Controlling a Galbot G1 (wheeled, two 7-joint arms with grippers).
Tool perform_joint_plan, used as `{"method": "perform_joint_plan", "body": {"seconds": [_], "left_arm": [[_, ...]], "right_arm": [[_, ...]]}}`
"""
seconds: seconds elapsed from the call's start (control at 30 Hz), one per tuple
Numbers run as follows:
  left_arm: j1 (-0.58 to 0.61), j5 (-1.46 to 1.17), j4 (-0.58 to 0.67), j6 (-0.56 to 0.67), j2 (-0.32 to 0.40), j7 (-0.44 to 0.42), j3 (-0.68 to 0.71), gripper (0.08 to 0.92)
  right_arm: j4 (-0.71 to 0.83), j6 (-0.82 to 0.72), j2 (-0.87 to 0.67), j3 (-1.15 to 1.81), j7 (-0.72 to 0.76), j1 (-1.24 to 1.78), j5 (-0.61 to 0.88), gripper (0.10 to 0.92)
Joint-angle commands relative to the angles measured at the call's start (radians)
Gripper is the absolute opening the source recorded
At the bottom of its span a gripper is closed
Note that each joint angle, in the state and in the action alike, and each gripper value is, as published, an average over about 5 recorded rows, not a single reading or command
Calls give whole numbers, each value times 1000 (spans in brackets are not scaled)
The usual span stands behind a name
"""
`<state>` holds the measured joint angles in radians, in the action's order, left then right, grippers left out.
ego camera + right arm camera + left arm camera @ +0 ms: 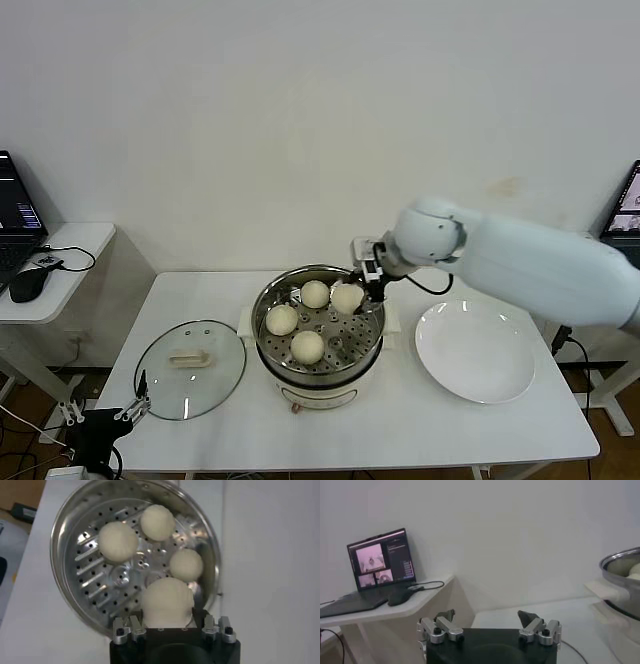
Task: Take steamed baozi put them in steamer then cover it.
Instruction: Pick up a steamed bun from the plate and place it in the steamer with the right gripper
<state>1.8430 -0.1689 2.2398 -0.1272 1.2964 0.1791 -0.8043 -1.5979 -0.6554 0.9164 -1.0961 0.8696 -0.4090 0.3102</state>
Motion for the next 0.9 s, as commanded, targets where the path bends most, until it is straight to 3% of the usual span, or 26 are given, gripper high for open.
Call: {"method": "perform_joint_plan", "body": {"seconds": [0.03,0.6,0.9], "left_arm": [[-3,0,-8,1,0,0,0,823],[-24,-2,-19,-1,-4,0,3,823],[-21,-5,-10,-3,-5,0,-1,823]], "right_arm": [[75,-48,97,-40,-50,75,-40,628],[70,-64,86,-19,-66,79,-66,645],[-76,-70,-34,55,-124,48,-10,816]]}}
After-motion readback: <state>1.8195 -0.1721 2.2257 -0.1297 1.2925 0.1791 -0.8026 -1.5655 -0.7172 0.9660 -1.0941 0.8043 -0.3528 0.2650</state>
